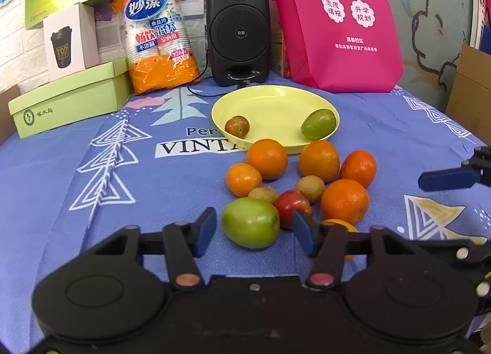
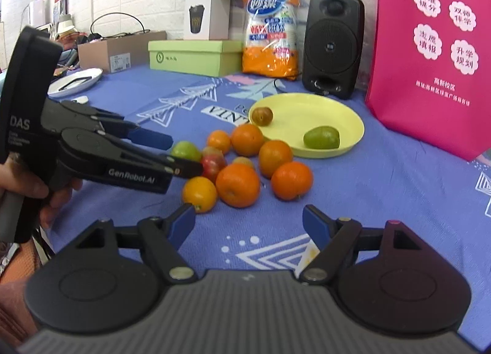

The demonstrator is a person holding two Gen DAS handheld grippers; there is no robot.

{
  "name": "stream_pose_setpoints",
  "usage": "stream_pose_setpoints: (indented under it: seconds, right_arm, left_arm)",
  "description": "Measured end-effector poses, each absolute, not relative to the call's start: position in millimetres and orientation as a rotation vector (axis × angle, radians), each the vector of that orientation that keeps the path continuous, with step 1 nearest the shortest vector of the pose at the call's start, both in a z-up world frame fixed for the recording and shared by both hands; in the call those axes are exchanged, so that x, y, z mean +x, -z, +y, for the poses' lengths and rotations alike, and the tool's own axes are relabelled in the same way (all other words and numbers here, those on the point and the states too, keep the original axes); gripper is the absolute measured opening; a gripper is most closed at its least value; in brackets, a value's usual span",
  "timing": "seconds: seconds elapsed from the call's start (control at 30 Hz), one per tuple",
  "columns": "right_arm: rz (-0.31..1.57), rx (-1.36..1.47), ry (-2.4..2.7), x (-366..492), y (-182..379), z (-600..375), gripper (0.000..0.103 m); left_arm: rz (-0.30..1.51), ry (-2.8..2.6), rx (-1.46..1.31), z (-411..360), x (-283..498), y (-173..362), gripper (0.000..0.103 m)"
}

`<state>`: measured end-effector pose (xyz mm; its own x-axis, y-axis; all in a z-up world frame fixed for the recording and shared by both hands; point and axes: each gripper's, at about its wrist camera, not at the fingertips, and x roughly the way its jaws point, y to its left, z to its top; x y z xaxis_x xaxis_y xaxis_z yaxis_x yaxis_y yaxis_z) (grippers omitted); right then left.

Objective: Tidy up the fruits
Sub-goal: 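Grasp the green apple with the left tool while the right tool grasps a tangerine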

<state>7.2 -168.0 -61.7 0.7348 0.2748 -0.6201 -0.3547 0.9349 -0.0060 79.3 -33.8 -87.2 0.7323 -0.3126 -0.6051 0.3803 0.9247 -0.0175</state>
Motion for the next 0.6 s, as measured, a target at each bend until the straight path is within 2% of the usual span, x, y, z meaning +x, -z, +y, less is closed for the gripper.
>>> stream_pose_setpoints:
  seconds: [0.13, 0.5, 0.53, 0.6]
  right_arm:
    - [0.664, -0.121, -0.347, 9, 64, -168, 0.077]
    - [0.662, -0.149, -0.256, 39, 71, -177, 0.076]
    - [0.667, -0.153, -0.241, 44, 72, -179, 0.075]
    - [0.670, -0.152, -0.224, 53, 75, -182, 0.064]
  left_arm:
    - [0.645, 0.400, 0.086, -30, 85, 86, 0.042]
    - [0.660, 0.370, 0.074, -25, 74, 82, 0.041]
    - [0.660, 0.367, 0.072, -24, 74, 82, 0.041]
    - [0.661, 0.367, 0.068, -24, 73, 83, 0.041]
